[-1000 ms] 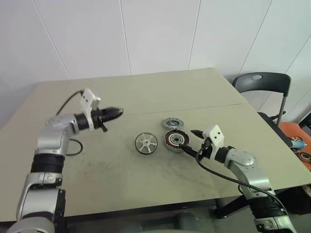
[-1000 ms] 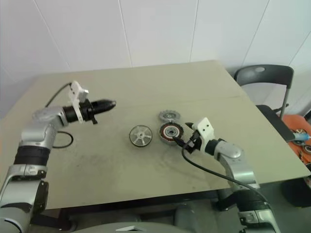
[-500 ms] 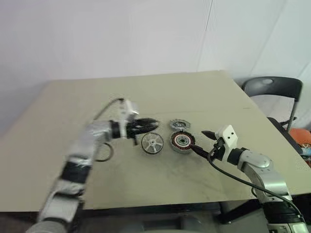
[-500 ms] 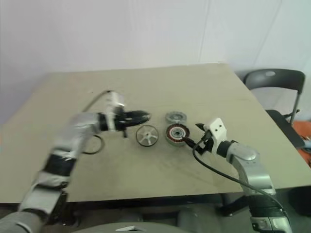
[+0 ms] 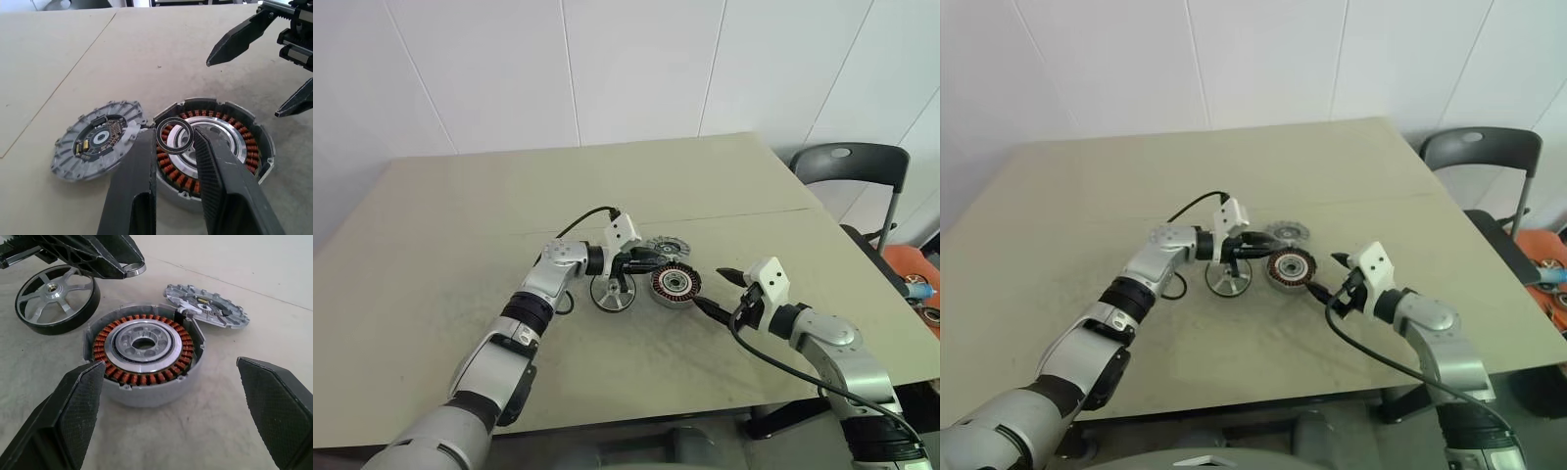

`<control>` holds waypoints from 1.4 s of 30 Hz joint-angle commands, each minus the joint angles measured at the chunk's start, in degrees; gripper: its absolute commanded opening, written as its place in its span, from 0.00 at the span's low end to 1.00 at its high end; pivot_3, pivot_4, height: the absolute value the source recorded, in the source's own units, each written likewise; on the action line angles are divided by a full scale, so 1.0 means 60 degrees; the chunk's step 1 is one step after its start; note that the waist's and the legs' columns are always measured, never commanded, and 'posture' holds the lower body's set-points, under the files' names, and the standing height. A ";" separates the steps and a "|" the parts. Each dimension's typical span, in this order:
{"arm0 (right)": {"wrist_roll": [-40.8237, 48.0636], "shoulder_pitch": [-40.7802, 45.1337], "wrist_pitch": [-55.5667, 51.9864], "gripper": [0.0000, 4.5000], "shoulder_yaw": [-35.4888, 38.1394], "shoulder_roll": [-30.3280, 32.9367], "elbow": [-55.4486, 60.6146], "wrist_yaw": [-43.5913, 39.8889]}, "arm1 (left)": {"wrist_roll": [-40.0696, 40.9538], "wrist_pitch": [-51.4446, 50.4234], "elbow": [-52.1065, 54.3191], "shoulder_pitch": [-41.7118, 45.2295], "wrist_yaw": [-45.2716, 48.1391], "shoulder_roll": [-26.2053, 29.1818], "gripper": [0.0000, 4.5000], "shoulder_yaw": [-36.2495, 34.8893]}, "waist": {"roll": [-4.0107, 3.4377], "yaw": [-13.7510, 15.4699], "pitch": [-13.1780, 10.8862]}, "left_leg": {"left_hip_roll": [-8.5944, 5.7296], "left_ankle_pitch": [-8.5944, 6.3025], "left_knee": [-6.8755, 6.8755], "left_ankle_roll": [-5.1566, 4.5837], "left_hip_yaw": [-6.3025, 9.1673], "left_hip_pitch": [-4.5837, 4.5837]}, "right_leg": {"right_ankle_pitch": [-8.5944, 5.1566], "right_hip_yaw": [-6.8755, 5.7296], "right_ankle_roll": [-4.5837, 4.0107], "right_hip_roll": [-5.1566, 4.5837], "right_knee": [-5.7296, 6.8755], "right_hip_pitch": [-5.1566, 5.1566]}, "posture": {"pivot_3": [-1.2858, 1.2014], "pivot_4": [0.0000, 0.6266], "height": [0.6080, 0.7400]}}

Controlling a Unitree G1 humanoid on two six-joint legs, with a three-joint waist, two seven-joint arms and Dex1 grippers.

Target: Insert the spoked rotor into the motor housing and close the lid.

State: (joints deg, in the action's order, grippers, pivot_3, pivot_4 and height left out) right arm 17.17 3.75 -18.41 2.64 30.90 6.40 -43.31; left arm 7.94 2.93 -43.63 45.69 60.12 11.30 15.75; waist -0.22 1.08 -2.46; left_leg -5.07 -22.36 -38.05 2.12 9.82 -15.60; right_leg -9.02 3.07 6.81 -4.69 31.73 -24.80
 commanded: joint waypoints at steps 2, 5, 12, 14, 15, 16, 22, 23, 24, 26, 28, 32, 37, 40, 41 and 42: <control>0.0113 0.0371 0.0076 1.00 0.0025 -0.0044 0.0176 -0.0034 | -0.0042 0.0411 0.0665 -0.0120 0.0145 0.0107 0.17 -0.0276 | 0.0000 -0.0038 0.0000 | 0.0000 -0.0002 0.0000 -0.0003 -0.0002 0.0004 | 0.0000 0.0000 0.0001 0.0001 0.0000 0.0005 | 0.52 0.00 1.00; 0.0142 0.0404 0.0041 1.00 0.0036 0.0005 0.0155 -0.0100 | -0.0092 0.0397 0.0867 -0.0275 0.0227 0.0079 0.17 -0.0226 | 0.0000 -0.0045 0.0000 | 0.0001 -0.0002 -0.0001 -0.0003 -0.0002 0.0010 | 0.0000 0.0000 0.0002 0.0003 0.0003 0.0007 | 0.52 0.00 1.00; 0.0379 0.0179 -0.0178 1.00 0.0281 0.0236 0.0362 -0.0344 | -0.0361 0.0440 0.0737 -0.0500 0.0359 -0.0159 0.17 -0.0077 | -0.0001 -0.0034 0.0001 | 0.0001 -0.0001 -0.0009 -0.0003 -0.0003 0.0018 | 0.0001 0.0000 0.0001 0.0002 0.0007 0.0018 | 0.52 0.00 1.00; 0.0384 0.0150 -0.0194 1.00 0.0303 0.0262 0.0373 -0.0332 | -0.0497 0.0514 0.0483 -0.0463 0.0316 -0.0262 0.17 -0.0042 | -0.0001 -0.0036 0.0002 | 0.0001 -0.0002 -0.0011 -0.0004 -0.0003 0.0022 | 0.0002 0.0001 0.0000 0.0003 0.0010 0.0024 | 0.52 0.00 1.00; 0.0376 0.0156 -0.0202 1.00 0.0300 0.0261 0.0368 -0.0319 | -0.0574 0.0582 0.0312 -0.0412 0.0282 -0.0325 0.17 -0.0033 | -0.0001 -0.0036 0.0002 | 0.0001 -0.0003 -0.0011 -0.0005 -0.0003 0.0022 | 0.0002 0.0000 0.0001 0.0003 0.0010 0.0034 | 0.52 0.00 1.00; 0.0367 0.0162 -0.0202 1.00 0.0292 0.0255 0.0362 -0.0300 | -0.0658 0.0658 0.0127 -0.0350 0.0240 -0.0401 0.17 -0.0017 | -0.0001 -0.0037 0.0002 | 0.0001 -0.0008 -0.0011 -0.0016 -0.0003 0.0022 | 0.0001 0.0000 0.0001 0.0003 0.0009 0.0041 | 0.52 0.00 1.00; 0.0363 0.0159 -0.0190 1.00 0.0226 0.0196 0.0384 -0.0197 | -0.1073 0.1224 -0.0826 0.0060 0.0058 -0.0851 0.17 0.0032 | 0.0000 -0.0038 0.0002 | 0.0001 -0.0007 -0.0014 -0.0014 -0.0005 0.0029 | 0.0002 0.0000 0.0002 0.0003 0.0011 0.0053 | 0.52 0.00 1.00; 0.0363 0.0156 -0.0186 1.00 0.0224 0.0191 0.0386 -0.0184 | -0.1081 0.1274 -0.0958 0.0138 0.0026 -0.0947 0.17 -0.0004 | 0.0001 -0.0037 0.0002 | 0.0001 -0.0007 -0.0014 -0.0013 -0.0005 0.0029 | 0.0002 0.0000 0.0001 0.0003 0.0011 0.0053 | 0.52 0.00 1.00; 0.0358 0.0162 -0.0182 1.00 0.0214 0.0176 0.0384 -0.0162 | -0.1117 0.1361 -0.1102 0.0233 -0.0026 -0.1044 0.17 -0.0020 | 0.0001 -0.0037 0.0002 | 0.0001 -0.0007 -0.0014 -0.0013 -0.0005 0.0028 | 0.0002 0.0001 0.0002 0.0003 0.0011 0.0053 | 0.52 0.00 1.00; 0.0357 0.0166 -0.0177 1.00 0.0202 0.0154 0.0388 -0.0124 | -0.1221 0.1568 -0.1345 0.0386 -0.0173 -0.1168 0.17 -0.0021 | 0.0001 -0.0037 0.0003 | 0.0001 -0.0005 -0.0014 -0.0009 -0.0004 0.0030 | 0.0002 0.0000 0.0002 0.0002 0.0011 0.0052 | 0.52 0.00 1.00; 0.0358 0.0157 -0.0172 1.00 0.0187 0.0138 0.0399 -0.0090 | -0.1304 0.1737 -0.1531 0.0485 -0.0262 -0.1233 0.17 -0.0016 | 0.0002 -0.0043 0.0003 | 0.0001 -0.0004 -0.0014 -0.0008 -0.0005 0.0029 | 0.0002 0.0001 0.0002 0.0002 0.0010 0.0053 | 0.52 0.00 1.00; 0.0294 0.0121 -0.0108 1.00 0.0163 0.0111 0.0372 0.0005 | -0.2109 0.2454 -0.1910 0.0603 -0.0728 -0.1057 0.17 0.0394 | 0.0000 -0.0049 0.0004 | 0.0001 -0.0005 -0.0014 -0.0009 -0.0007 0.0029 | 0.0003 0.0002 0.0002 0.0003 0.0014 0.0053 | 0.52 0.00 1.00; 0.0291 0.0113 -0.0063 1.00 0.0144 0.0105 0.0334 0.0062 | -0.2259 0.2613 -0.2113 0.0661 -0.0801 -0.1031 0.17 0.0311 | 0.0000 -0.0035 0.0004 | 0.0001 -0.0005 -0.0017 -0.0010 -0.0008 0.0031 | 0.0003 0.0004 0.0002 0.0003 0.0024 0.0053 | 0.52 0.00 1.00; 0.0240 0.0168 0.0036 1.00 0.0159 0.0073 0.0245 0.0136 | -0.2301 0.2691 -0.2147 0.0695 -0.0883 -0.1011 0.17 0.0234 | 0.0001 -0.0037 0.0005 | 0.0000 -0.0005 -0.0017 -0.0010 -0.0008 0.0035 | 0.0003 0.0004 0.0003 0.0002 0.0024 0.0053 | 0.52 0.00 1.00; 0.0231 0.0195 0.0054 1.00 0.0156 0.0062 0.0218 0.0146 | -0.2283 0.2707 -0.2164 0.0706 -0.0927 -0.1026 0.17 0.0182 | 0.0001 -0.0037 0.0005 | 0.0000 -0.0005 -0.0017 -0.0009 -0.0008 0.0034 | 0.0003 0.0004 0.0003 0.0003 0.0024 0.0053 | 0.52 0.00 1.00; 0.0228 0.0212 0.0060 1.00 0.0151 0.0055 0.0206 0.0149 | -0.2247 0.2715 -0.2174 0.0710 -0.0960 -0.1047 0.17 0.0127 | 0.0001 -0.0038 0.0005 | 0.0000 -0.0004 -0.0017 -0.0009 -0.0008 0.0035 | 0.0003 0.0004 0.0002 0.0003 0.0025 0.0053 | 0.52 0.00 1.00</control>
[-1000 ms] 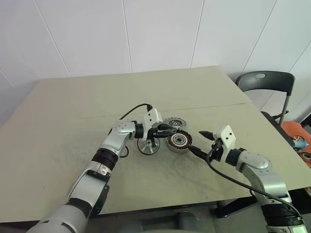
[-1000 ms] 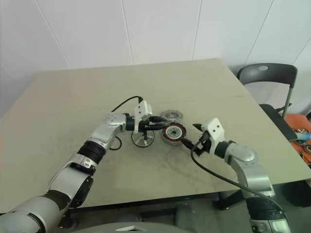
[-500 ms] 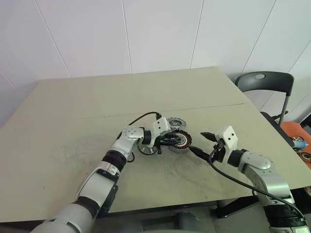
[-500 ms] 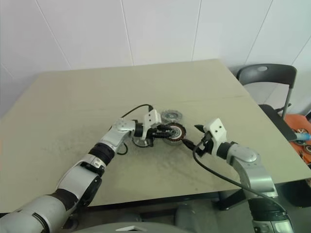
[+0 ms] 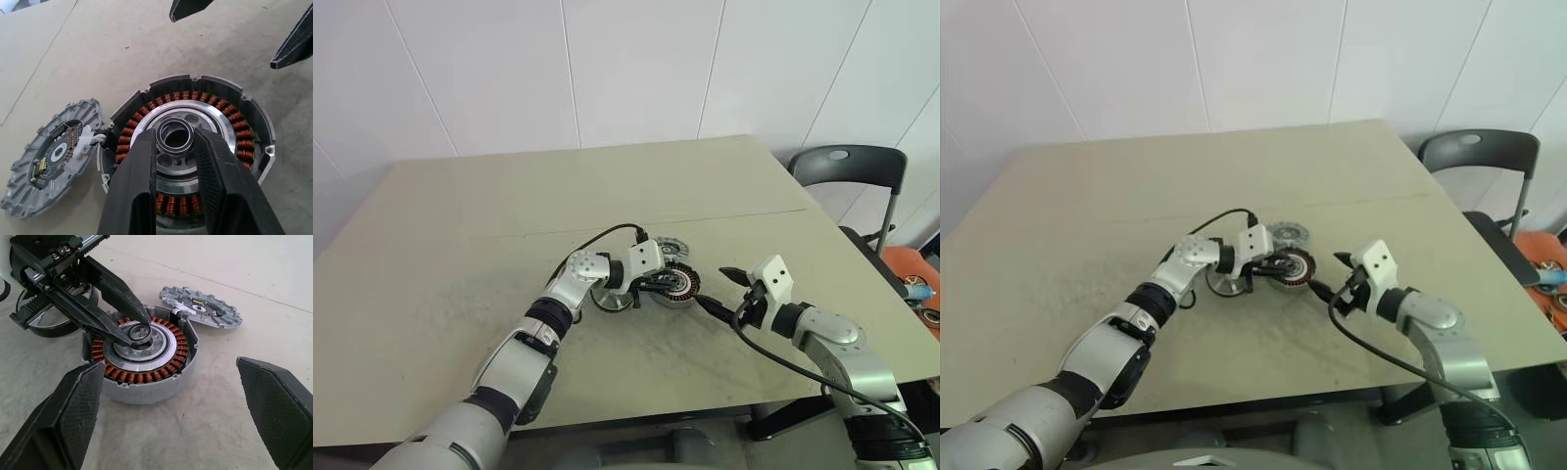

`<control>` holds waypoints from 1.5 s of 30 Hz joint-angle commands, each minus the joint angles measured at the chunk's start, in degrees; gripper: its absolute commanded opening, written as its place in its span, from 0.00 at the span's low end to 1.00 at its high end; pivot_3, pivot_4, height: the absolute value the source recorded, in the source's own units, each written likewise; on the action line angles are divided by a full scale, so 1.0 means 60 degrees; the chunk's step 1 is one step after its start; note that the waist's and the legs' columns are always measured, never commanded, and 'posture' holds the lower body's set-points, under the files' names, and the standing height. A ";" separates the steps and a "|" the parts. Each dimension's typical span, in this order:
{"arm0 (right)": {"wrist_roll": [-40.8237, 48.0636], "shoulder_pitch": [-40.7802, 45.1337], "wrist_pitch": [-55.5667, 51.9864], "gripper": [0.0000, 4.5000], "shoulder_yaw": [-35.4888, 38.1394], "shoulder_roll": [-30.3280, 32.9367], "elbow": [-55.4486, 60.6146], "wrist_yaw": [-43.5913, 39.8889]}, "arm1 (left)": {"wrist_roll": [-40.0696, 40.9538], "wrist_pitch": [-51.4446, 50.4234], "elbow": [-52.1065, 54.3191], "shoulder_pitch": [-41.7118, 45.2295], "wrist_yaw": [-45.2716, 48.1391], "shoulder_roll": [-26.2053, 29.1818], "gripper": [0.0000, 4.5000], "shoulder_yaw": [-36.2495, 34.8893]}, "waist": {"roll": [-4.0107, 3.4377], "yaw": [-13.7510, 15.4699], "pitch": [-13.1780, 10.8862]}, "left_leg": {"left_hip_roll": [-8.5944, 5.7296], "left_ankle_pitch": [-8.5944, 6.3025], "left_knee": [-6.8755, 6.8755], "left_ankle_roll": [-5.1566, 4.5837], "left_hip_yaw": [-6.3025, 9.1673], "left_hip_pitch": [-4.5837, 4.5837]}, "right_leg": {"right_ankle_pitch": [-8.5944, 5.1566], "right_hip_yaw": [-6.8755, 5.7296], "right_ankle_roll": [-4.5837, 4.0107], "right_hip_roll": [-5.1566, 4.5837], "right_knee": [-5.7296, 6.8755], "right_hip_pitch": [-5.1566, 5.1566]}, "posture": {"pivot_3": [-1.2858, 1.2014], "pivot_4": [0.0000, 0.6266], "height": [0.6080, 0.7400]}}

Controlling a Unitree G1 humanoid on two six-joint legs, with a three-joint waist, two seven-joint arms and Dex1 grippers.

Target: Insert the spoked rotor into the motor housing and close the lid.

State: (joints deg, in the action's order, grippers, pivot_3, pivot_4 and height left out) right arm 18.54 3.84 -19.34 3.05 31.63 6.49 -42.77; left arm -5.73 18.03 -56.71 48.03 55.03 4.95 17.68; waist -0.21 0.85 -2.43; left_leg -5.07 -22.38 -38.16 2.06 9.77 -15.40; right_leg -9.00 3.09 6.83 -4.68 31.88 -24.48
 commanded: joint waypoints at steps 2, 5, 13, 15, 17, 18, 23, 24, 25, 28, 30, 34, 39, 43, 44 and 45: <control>-0.0007 0.0211 0.0234 1.00 0.0080 -0.0082 0.0182 0.0071 | 0.0077 0.0189 0.0002 0.0314 -0.0146 -0.0019 0.17 -0.0261 | 0.0000 -0.0007 0.0000 | 0.0000 0.0000 0.0000 0.0000 0.0000 0.0000 | 0.0000 0.0000 0.0000 0.0000 0.0000 0.0000 | 0.52 0.00 1.00; -0.0014 0.0226 0.0280 1.00 0.0100 -0.0110 0.0156 0.0108 | 0.0067 0.0159 -0.0013 0.0297 -0.0189 -0.0044 0.17 -0.0301 | 0.0000 -0.0004 0.0001 | 0.0000 0.0000 0.0000 0.0000 -0.0001 0.0001 | 0.0000 0.0001 0.0000 0.0000 0.0004 0.0000 | 0.52 0.00 1.00; -0.0025 0.0235 0.0321 1.00 0.0081 -0.0146 0.0147 0.0190 | 0.0078 0.0107 -0.0022 0.0274 -0.0200 -0.0020 0.17 -0.0328 | -0.0001 -0.0004 0.0002 | 0.0000 0.0000 -0.0001 0.0000 -0.0001 0.0002 | 0.0001 0.0001 -0.0001 0.0000 0.0007 0.0000 | 0.52 0.00 1.00; -0.0038 0.0256 0.0325 1.00 0.0073 -0.0158 0.0131 0.0194 | 0.0100 0.0075 -0.0027 0.0283 -0.0173 -0.0013 0.25 -0.0345 | -0.0001 -0.0005 0.0003 | 0.0000 0.0001 -0.0002 0.0002 -0.0002 0.0002 | 0.0001 0.0002 -0.0001 0.0000 0.0007 0.0000 | 0.52 0.00 1.00; -0.0049 0.0260 0.0335 1.00 0.0077 -0.0164 0.0125 0.0195 | 0.0114 0.0036 -0.0010 0.0277 -0.0111 -0.0003 0.39 -0.0349 | -0.0001 -0.0005 0.0003 | 0.0000 0.0001 -0.0002 0.0002 -0.0002 0.0002 | 0.0001 0.0002 -0.0001 0.0000 0.0007 0.0000 | 0.52 0.00 1.00; -0.0059 0.0262 0.0345 1.00 0.0080 -0.0166 0.0120 0.0200 | 0.0157 -0.0014 0.0012 0.0266 -0.0018 -0.0005 0.46 -0.0367 | -0.0001 -0.0005 0.0004 | 0.0000 0.0001 -0.0002 0.0002 -0.0002 0.0003 | 0.0001 0.0002 -0.0001 0.0000 0.0008 0.0000 | 0.52 0.00 1.00; -0.0095 0.0307 0.0377 1.00 0.0070 -0.0190 0.0072 0.0230 | 0.0219 -0.0050 0.0100 0.0233 0.0218 0.0007 0.85 -0.0470 | -0.0003 -0.0003 0.0014 | 0.0000 0.0001 -0.0002 0.0002 -0.0002 0.0004 | 0.0001 0.0002 -0.0002 0.0000 0.0013 0.0000 | 0.52 0.00 1.00; -0.0097 0.0316 0.0383 1.00 0.0068 -0.0191 0.0055 0.0230 | 0.0233 -0.0053 0.0107 0.0249 0.0184 -0.0007 0.92 -0.0507 | -0.0002 -0.0004 0.0014 | 0.0000 0.0001 -0.0002 0.0002 -0.0002 0.0005 | 0.0001 0.0002 -0.0001 0.0000 0.0013 0.0000 | 0.52 0.00 1.00; -0.0104 0.0324 0.0398 1.00 0.0058 -0.0196 0.0027 0.0232 | 0.0350 -0.0128 0.0150 0.0263 0.0219 -0.0049 0.99 -0.0610 | -0.0002 -0.0003 0.0014 | 0.0000 0.0003 -0.0002 0.0005 -0.0002 0.0006 | 0.0001 0.0002 -0.0001 0.0000 0.0012 0.0000 | 0.52 0.00 1.00; -0.0118 0.0349 0.0437 1.00 0.0029 -0.0215 -0.0036 0.0237 | 0.0813 -0.0549 0.0333 0.0321 0.0353 -0.0201 1.00 -0.1019 | -0.0002 -0.0003 0.0015 | 0.0000 0.0002 -0.0003 0.0004 -0.0003 0.0006 | 0.0001 0.0002 -0.0001 0.0000 0.0011 0.0000 | 0.52 0.00 1.00; -0.0129 0.0369 0.0448 1.00 0.0009 -0.0231 -0.0057 0.0242 | 0.1203 -0.0958 0.0438 0.0437 0.0248 -0.0329 1.00 -0.1400 | -0.0002 -0.0005 0.0015 | 0.0000 0.0002 -0.0004 0.0003 -0.0002 0.0006 | 0.0001 0.0002 -0.0002 0.0000 0.0011 0.0000 | 0.52 0.00 1.00; -0.0177 0.0389 0.0481 1.00 -0.0018 -0.0275 -0.0089 0.0246 | 0.1108 -0.0991 0.0330 0.0641 -0.0331 -0.0301 0.91 -0.1579 | -0.0002 -0.0005 0.0015 | 0.0000 0.0001 -0.0010 0.0002 -0.0002 0.0006 | 0.0002 0.0002 -0.0002 0.0000 0.0017 0.0000 | 0.52 0.00 1.00; -0.0251 0.0386 0.0521 1.00 -0.0051 -0.0331 -0.0092 0.0273 | 0.0867 -0.0836 0.0315 0.0500 -0.0453 -0.0284 0.59 -0.1342 | -0.0007 -0.0013 0.0023 | 0.0000 0.0003 -0.0009 0.0006 -0.0006 0.0007 | 0.0002 0.0008 -0.0002 0.0001 0.0022 0.0004 | 0.52 0.00 1.00; -0.0264 0.0385 0.0549 1.00 -0.0073 -0.0374 -0.0083 0.0314 | 0.0683 -0.0629 0.0340 0.0403 -0.0618 -0.0332 0.27 -0.1183 | -0.0007 -0.0009 0.0024 | -0.0001 0.0004 -0.0011 0.0008 -0.0006 0.0008 | 0.0002 0.0008 -0.0003 0.0001 0.0023 0.0004 | 0.52 0.00 1.00; -0.0267 0.0384 0.0552 1.00 -0.0085 -0.0389 -0.0075 0.0328 | 0.0644 -0.0589 0.0343 0.0386 -0.0643 -0.0332 0.20 -0.1145 | -0.0007 -0.0009 0.0024 | -0.0001 0.0005 -0.0011 0.0008 -0.0007 0.0008 | 0.0002 0.0008 -0.0003 0.0001 0.0022 0.0004 | 0.52 0.00 1.00; -0.0271 0.0381 0.0555 1.00 -0.0096 -0.0404 -0.0067 0.0342 | 0.0583 -0.0543 0.0335 0.0374 -0.0669 -0.0323 0.11 -0.1095 | -0.0007 -0.0010 0.0024 | -0.0001 0.0005 -0.0010 0.0008 -0.0007 0.0008 | 0.0002 0.0008 -0.0003 0.0001 0.0022 0.0004 | 0.52 0.00 1.00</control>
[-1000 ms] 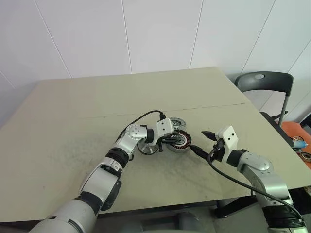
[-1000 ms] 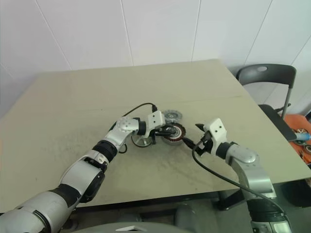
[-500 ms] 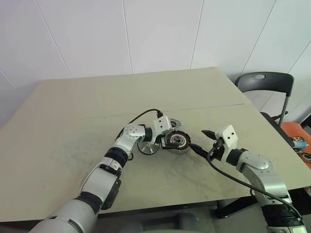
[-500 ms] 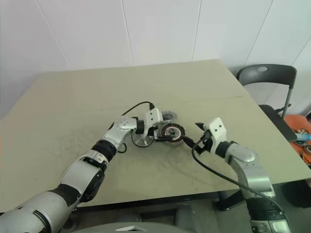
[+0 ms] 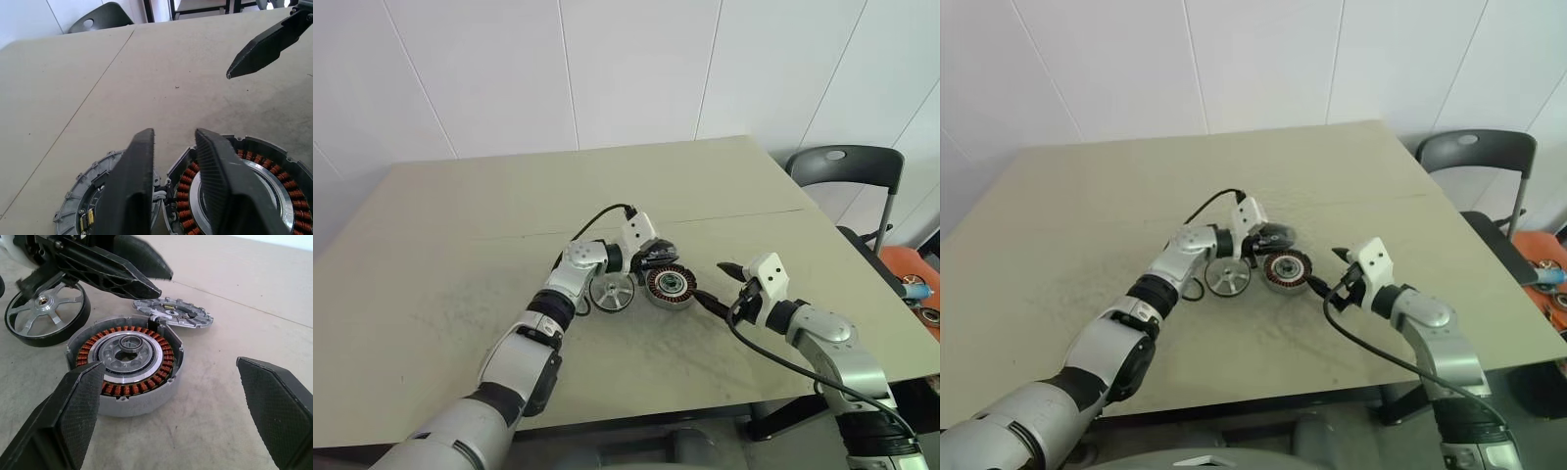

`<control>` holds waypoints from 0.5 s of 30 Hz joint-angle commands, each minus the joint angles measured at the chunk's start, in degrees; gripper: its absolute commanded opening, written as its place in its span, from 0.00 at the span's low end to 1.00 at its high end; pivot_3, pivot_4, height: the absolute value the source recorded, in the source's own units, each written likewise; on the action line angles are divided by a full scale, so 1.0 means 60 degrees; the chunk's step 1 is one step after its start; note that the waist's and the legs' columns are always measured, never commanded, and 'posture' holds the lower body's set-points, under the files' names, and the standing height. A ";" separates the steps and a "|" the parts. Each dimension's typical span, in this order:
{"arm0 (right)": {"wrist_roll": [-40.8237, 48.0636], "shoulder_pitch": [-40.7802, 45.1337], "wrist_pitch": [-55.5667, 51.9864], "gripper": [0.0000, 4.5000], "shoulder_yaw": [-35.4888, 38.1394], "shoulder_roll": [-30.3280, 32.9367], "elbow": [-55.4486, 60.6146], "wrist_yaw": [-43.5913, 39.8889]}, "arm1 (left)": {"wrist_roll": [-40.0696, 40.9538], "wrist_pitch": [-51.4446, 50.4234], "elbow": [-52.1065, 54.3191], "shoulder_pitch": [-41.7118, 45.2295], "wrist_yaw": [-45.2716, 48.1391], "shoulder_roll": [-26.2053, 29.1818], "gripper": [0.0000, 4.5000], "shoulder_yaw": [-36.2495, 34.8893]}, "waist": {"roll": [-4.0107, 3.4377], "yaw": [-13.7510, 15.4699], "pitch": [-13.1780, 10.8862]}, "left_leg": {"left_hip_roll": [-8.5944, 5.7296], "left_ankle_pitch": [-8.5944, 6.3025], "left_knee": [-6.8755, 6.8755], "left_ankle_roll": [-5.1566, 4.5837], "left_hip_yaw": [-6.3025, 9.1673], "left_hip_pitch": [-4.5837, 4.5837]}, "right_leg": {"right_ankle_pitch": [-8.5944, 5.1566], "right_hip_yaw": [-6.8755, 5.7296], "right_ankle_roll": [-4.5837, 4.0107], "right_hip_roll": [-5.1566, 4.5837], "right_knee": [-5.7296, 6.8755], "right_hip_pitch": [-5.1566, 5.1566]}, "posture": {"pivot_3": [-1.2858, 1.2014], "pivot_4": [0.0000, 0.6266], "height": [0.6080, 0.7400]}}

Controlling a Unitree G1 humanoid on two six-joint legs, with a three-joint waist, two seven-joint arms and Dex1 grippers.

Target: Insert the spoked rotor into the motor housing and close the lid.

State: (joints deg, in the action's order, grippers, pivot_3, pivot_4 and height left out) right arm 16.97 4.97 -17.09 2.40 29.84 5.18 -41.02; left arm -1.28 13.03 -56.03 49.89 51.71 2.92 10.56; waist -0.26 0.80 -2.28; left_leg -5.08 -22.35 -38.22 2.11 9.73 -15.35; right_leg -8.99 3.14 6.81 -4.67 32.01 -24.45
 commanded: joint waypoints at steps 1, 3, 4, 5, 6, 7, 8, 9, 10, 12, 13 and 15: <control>-0.0011 0.0190 0.0181 1.00 0.0003 -0.0117 0.0161 0.0060 | -0.0220 0.0339 0.0210 0.0056 -0.0147 0.0025 0.05 0.0133 | -0.0001 -0.0001 0.0001 | 0.0000 0.0000 0.0000 0.0000 0.0000 0.0000 | 0.0000 0.0000 0.0000 0.0000 0.0000 0.0000 | 0.52 0.00 1.00; -0.0001 0.0179 0.0175 1.00 -0.0012 -0.0138 0.0202 0.0080 | -0.0410 0.0481 0.0142 0.0055 -0.0415 0.0047 0.01 0.0208 | 0.0000 0.0000 0.0001 | 0.0000 0.0000 0.0000 0.0000 0.0000 0.0000 | 0.0000 0.0000 0.0000 0.0000 0.0000 0.0000 | 0.52 0.00 1.00; 0.0002 0.0178 0.0176 1.00 -0.0013 -0.0144 0.0209 0.0084 | -0.0492 0.0554 0.0109 0.0055 -0.0530 0.0056 0.01 0.0247 | -0.0001 0.0001 0.0001 | 0.0000 0.0000 0.0000 0.0000 0.0000 0.0000 | 0.0000 0.0000 0.0000 0.0000 0.0000 0.0000 | 0.52 0.00 1.00; 0.0005 0.0177 0.0180 1.00 -0.0010 -0.0147 0.0212 0.0084 | -0.0617 0.0691 0.0121 0.0023 -0.0585 0.0079 0.01 0.0344 | 0.0000 0.0000 0.0001 | 0.0000 0.0000 0.0000 0.0000 0.0000 0.0000 | 0.0000 0.0000 0.0000 0.0000 0.0000 0.0000 | 0.52 0.00 1.00; 0.0004 0.0178 0.0183 1.00 -0.0006 -0.0149 0.0211 0.0082 | -0.0697 0.0787 0.0133 -0.0001 -0.0605 0.0094 0.01 0.0411 | -0.0001 0.0001 0.0001 | 0.0000 0.0000 0.0000 0.0000 0.0000 0.0000 | 0.0000 0.0001 0.0000 0.0000 0.0000 0.0000 | 0.52 0.00 1.00; 0.0001 0.0178 0.0186 1.00 -0.0002 -0.0153 0.0208 0.0080 | -0.0738 0.0838 0.0156 -0.0028 -0.0577 0.0097 0.01 0.0462 | -0.0002 0.0001 0.0002 | 0.0000 0.0000 0.0000 0.0000 -0.0001 0.0000 | 0.0000 0.0001 0.0000 0.0000 0.0001 0.0000 | 0.52 0.00 1.00; -0.0006 0.0179 0.0191 1.00 0.0001 -0.0156 0.0204 0.0079 | -0.0763 0.0881 0.0178 -0.0055 -0.0524 0.0098 0.01 0.0506 | -0.0001 0.0000 0.0002 | 0.0000 0.0000 0.0000 0.0000 -0.0001 0.0000 | 0.0000 0.0001 0.0000 0.0000 0.0001 0.0000 | 0.52 0.00 1.00; -0.0010 0.0182 0.0195 1.00 0.0004 -0.0159 0.0201 0.0079 | -0.0792 0.0905 0.0196 -0.0084 -0.0468 0.0099 0.01 0.0546 | -0.0002 0.0000 0.0003 | 0.0000 0.0000 0.0000 0.0000 -0.0001 -0.0001 | 0.0000 0.0001 -0.0001 0.0000 0.0001 0.0000 | 0.52 0.00 1.00; -0.0014 0.0201 0.0197 1.00 0.0004 -0.0163 0.0183 0.0079 | -0.0838 0.0936 0.0193 -0.0100 -0.0426 0.0107 0.01 0.0588 | -0.0002 0.0001 0.0003 | 0.0000 0.0000 0.0000 0.0000 -0.0001 0.0000 | 0.0000 0.0001 -0.0001 0.0000 0.0001 0.0000 | 0.52 0.00 1.00; -0.0017 0.0229 0.0200 1.00 0.0004 -0.0170 0.0167 0.0083 | -0.0934 0.1003 0.0196 -0.0147 -0.0355 0.0144 0.01 0.0698 | -0.0002 0.0000 0.0004 | 0.0000 0.0000 0.0000 0.0000 -0.0001 -0.0001 | 0.0001 0.0001 -0.0001 0.0000 0.0001 0.0000 | 0.52 0.00 1.00; -0.0013 0.0236 0.0200 1.00 0.0008 -0.0175 0.0169 0.0087 | -0.0975 0.1041 0.0206 -0.0175 -0.0301 0.0167 0.01 0.0754 | -0.0002 -0.0001 0.0004 | 0.0000 0.0000 0.0000 0.0000 -0.0002 -0.0001 | 0.0001 0.0001 -0.0001 0.0000 0.0000 0.0000 | 0.52 0.00 1.00; -0.0007 0.0238 0.0209 1.00 0.0022 -0.0184 0.0177 0.0095 | -0.1169 0.1177 0.0229 -0.0207 -0.0288 0.0253 0.01 0.0926 | -0.0003 -0.0004 0.0005 | 0.0000 0.0000 0.0000 -0.0001 -0.0003 -0.0001 | 0.0001 0.0001 -0.0001 0.0000 0.0001 0.0000 | 0.52 0.00 1.00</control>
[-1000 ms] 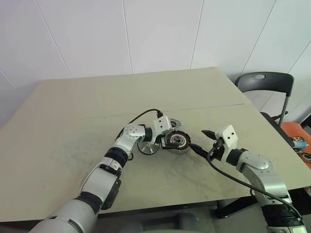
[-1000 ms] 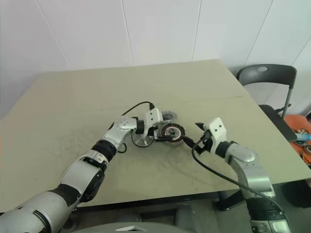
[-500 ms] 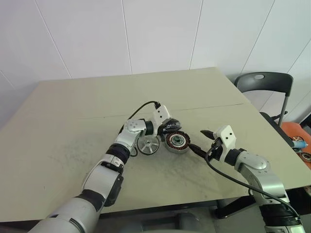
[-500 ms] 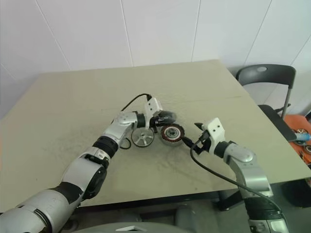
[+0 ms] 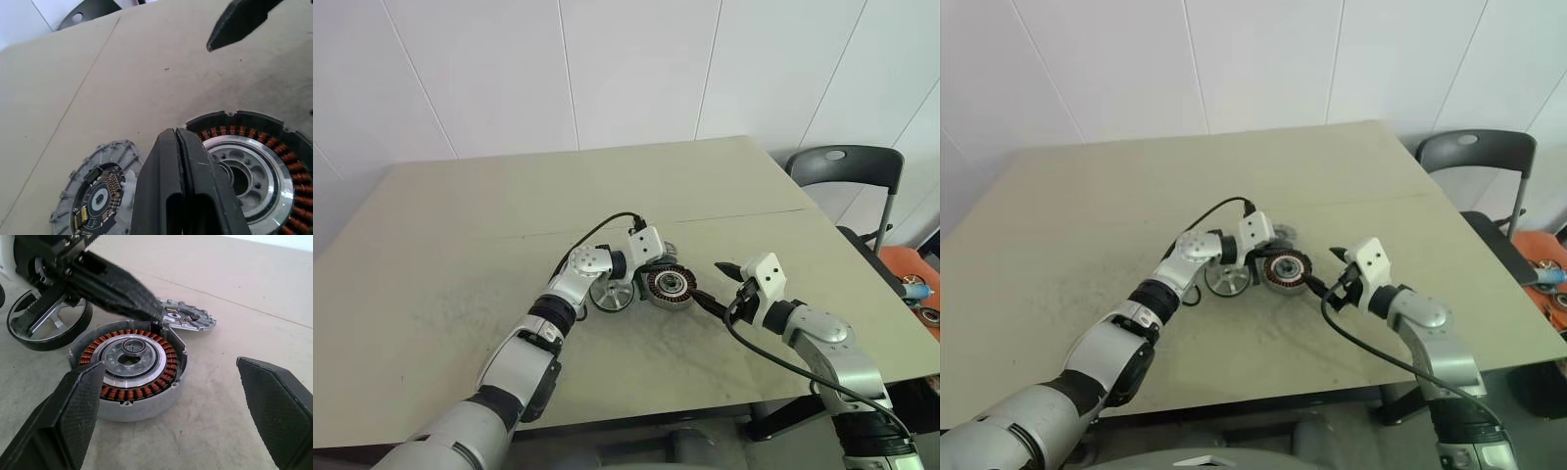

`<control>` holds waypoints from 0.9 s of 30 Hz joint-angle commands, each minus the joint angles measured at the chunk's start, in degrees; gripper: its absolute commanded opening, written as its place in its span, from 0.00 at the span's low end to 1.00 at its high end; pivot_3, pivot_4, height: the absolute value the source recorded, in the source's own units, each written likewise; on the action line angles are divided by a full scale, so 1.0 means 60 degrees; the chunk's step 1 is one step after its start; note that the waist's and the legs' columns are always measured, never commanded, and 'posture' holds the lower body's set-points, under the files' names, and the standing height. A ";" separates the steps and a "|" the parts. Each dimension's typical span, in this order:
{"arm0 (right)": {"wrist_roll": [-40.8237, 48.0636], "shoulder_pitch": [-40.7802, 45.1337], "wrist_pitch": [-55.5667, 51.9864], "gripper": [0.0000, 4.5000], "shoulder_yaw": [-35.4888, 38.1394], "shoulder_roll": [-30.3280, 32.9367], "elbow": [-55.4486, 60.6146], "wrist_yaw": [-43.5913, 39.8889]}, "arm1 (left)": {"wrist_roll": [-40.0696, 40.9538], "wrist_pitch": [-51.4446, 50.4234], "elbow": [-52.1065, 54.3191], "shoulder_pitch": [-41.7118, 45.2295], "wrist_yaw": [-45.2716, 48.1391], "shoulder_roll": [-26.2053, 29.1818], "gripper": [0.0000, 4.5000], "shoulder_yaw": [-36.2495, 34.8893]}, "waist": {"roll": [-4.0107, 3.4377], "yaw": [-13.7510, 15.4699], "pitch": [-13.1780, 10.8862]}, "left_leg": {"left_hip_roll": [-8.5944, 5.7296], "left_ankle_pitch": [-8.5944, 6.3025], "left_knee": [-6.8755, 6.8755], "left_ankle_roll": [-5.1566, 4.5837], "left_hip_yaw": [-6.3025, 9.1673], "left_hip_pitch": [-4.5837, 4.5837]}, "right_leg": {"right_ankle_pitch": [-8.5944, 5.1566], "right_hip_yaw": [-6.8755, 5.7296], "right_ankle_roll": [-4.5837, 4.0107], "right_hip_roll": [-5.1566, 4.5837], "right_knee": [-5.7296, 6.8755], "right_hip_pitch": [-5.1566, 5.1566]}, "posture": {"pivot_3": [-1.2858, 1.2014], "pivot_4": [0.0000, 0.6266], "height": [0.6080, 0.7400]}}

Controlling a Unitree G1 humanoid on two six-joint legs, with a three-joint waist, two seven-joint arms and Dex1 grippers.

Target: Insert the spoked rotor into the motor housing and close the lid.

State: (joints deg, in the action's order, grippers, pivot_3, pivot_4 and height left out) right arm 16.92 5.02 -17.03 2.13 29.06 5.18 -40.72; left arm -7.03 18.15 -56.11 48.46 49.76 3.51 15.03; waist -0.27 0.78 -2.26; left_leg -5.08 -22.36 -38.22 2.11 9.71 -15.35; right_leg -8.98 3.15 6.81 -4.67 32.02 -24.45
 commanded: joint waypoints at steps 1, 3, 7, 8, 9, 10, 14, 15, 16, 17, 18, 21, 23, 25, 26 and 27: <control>0.0006 0.0230 0.0198 1.00 0.0076 -0.0057 0.0186 0.0050 | -0.0399 0.0456 0.0226 0.0032 -0.0016 0.0228 0.01 0.0318 | 0.0000 -0.0003 0.0000 | 0.0000 0.0000 0.0000 0.0000 0.0000 0.0000 | 0.0000 0.0000 0.0000 0.0000 0.0001 0.0000 | 0.52 0.00 1.00; 0.0011 0.0234 0.0198 1.00 0.0084 -0.0061 0.0199 0.0057 | -0.0602 0.0620 0.0195 0.0043 -0.0112 0.0314 0.01 0.0478 | 0.0000 0.0002 0.0001 | 0.0000 0.0000 0.0000 0.0000 0.0000 0.0000 | 0.0000 0.0001 0.0000 0.0000 0.0003 0.0000 | 0.52 0.00 1.00; 0.0015 0.0239 0.0206 1.00 0.0084 -0.0072 0.0205 0.0064 | -0.0746 0.0739 0.0129 0.0088 -0.0309 0.0367 0.01 0.0550 | 0.0000 0.0006 0.0004 | 0.0000 -0.0001 0.0000 -0.0001 0.0000 0.0000 | 0.0001 0.0001 -0.0001 0.0000 0.0005 0.0002 | 0.52 0.00 1.00; 0.0015 0.0243 0.0204 1.00 0.0084 -0.0076 0.0204 0.0063 | -0.0761 0.0755 0.0112 0.0093 -0.0321 0.0372 0.01 0.0558 | 0.0000 0.0006 0.0004 | 0.0000 -0.0001 0.0000 -0.0002 0.0000 0.0000 | 0.0001 0.0001 -0.0001 0.0000 0.0005 0.0002 | 0.52 0.00 1.00; 0.0012 0.0250 0.0204 1.00 0.0083 -0.0079 0.0198 0.0062 | -0.0678 0.0729 0.0094 0.0082 -0.0288 0.0346 0.01 0.0517 | 0.0000 0.0006 0.0005 | 0.0000 -0.0001 0.0000 -0.0001 0.0000 0.0000 | 0.0001 0.0002 -0.0001 0.0000 0.0005 0.0002 | 0.52 0.00 1.00; 0.0008 0.0258 0.0206 1.00 0.0081 -0.0082 0.0188 0.0060 | -0.0558 0.0675 0.0092 0.0063 -0.0242 0.0306 0.01 0.0444 | 0.0000 0.0006 0.0005 | 0.0000 0.0000 0.0000 -0.0001 0.0000 0.0000 | 0.0001 0.0001 -0.0001 0.0000 0.0005 0.0002 | 0.52 0.00 1.00; 0.0007 0.0294 0.0217 1.00 0.0094 -0.0094 0.0168 0.0060 | -0.0359 0.0520 0.0104 0.0027 -0.0110 0.0248 0.01 0.0346 | 0.0000 0.0003 0.0006 | 0.0000 -0.0001 0.0000 -0.0001 -0.0001 0.0000 | 0.0001 0.0002 -0.0001 0.0000 0.0005 0.0002 | 0.52 0.00 1.00; 0.0009 0.0305 0.0220 1.00 0.0102 -0.0095 0.0164 0.0063 | -0.0361 0.0517 0.0119 0.0020 -0.0090 0.0251 0.01 0.0357 | 0.0000 0.0002 0.0006 | 0.0000 -0.0001 0.0000 -0.0001 -0.0001 0.0000 | 0.0001 0.0002 -0.0001 0.0000 0.0005 0.0002 | 0.52 0.00 1.00; 0.0010 0.0313 0.0222 1.00 0.0107 -0.0097 0.0162 0.0066 | -0.0363 0.0517 0.0135 0.0012 -0.0072 0.0252 0.01 0.0362 | 0.0000 -0.0003 0.0006 | 0.0000 0.0000 0.0000 -0.0001 -0.0001 0.0000 | 0.0001 0.0002 -0.0001 0.0000 0.0006 0.0002 | 0.52 0.00 1.00; 0.0015 0.0317 0.0225 1.00 0.0114 -0.0102 0.0169 0.0071 | -0.0343 0.0509 0.0173 -0.0010 -0.0006 0.0245 0.01 0.0363 | 0.0000 -0.0003 0.0007 | 0.0000 0.0000 0.0000 -0.0001 -0.0002 0.0000 | 0.0001 0.0002 -0.0002 0.0000 0.0007 0.0002 | 0.52 0.00 1.00; 0.0018 0.0317 0.0227 1.00 0.0111 -0.0115 0.0182 0.0079 | -0.0334 0.0514 0.0210 -0.0036 0.0061 0.0248 0.01 0.0374 | 0.0000 -0.0001 0.0007 | 0.0000 0.0000 0.0000 -0.0001 -0.0002 0.0000 | 0.0001 0.0002 -0.0001 0.0000 0.0009 0.0002 | 0.52 0.00 1.00; 0.0026 0.0319 0.0247 1.00 0.0114 -0.0136 0.0199 0.0100 | -0.0351 0.0466 0.0277 -0.0092 0.0294 0.0277 0.01 0.0462 | -0.0001 0.0001 0.0009 | 0.0000 -0.0001 -0.0001 -0.0002 -0.0002 0.0000 | 0.0001 0.0003 -0.0002 0.0000 0.0010 0.0003 | 0.52 0.00 1.00; 0.0034 0.0321 0.0255 1.00 0.0120 -0.0137 0.0201 0.0111 | -0.0355 0.0428 0.0306 -0.0125 0.0388 0.0296 0.01 0.0496 | 0.0000 0.0000 0.0010 | 0.0000 0.0000 -0.0001 -0.0001 -0.0003 0.0000 | 0.0001 0.0003 -0.0002 0.0000 0.0010 0.0003 | 0.52 0.00 1.00; 0.0040 0.0318 0.0261 1.00 0.0118 -0.0135 0.0204 0.0120 | -0.0316 0.0350 0.0314 -0.0143 0.0431 0.0289 0.01 0.0475 | -0.0001 0.0001 0.0011 | 0.0000 0.0000 -0.0001 -0.0001 -0.0003 0.0000 | 0.0001 0.0003 -0.0002 0.0000 0.0010 0.0003 | 0.52 0.00 1.00; 0.0040 0.0317 0.0264 1.00 0.0115 -0.0133 0.0204 0.0123 | -0.0232 0.0249 0.0314 -0.0161 0.0488 0.0260 0.01 0.0423 | -0.0001 0.0001 0.0012 | 0.0000 -0.0001 -0.0001 -0.0002 -0.0003 0.0000 | 0.0001 0.0003 -0.0002 0.0000 0.0010 0.0003 | 0.52 0.00 1.00; 0.0042 0.0315 0.0264 1.00 0.0112 -0.0130 0.0201 0.0123 | -0.0065 0.0097 0.0361 -0.0196 0.0587 0.0203 0.01 0.0323 | -0.0001 0.0001 0.0012 | 0.0000 -0.0001 -0.0001 -0.0003 -0.0003 0.0000 | 0.0001 0.0003 -0.0002 0.0000 0.0010 0.0003 | 0.52 0.00 1.00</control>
State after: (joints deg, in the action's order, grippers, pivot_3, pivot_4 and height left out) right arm 16.94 5.68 -16.51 2.13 28.54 5.18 -40.11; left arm -9.21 19.80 -55.72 47.47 52.51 4.81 18.33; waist -0.28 0.79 -2.18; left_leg -5.08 -22.37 -38.23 2.09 9.70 -15.35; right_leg -8.97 3.17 6.79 -4.67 32.08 -24.43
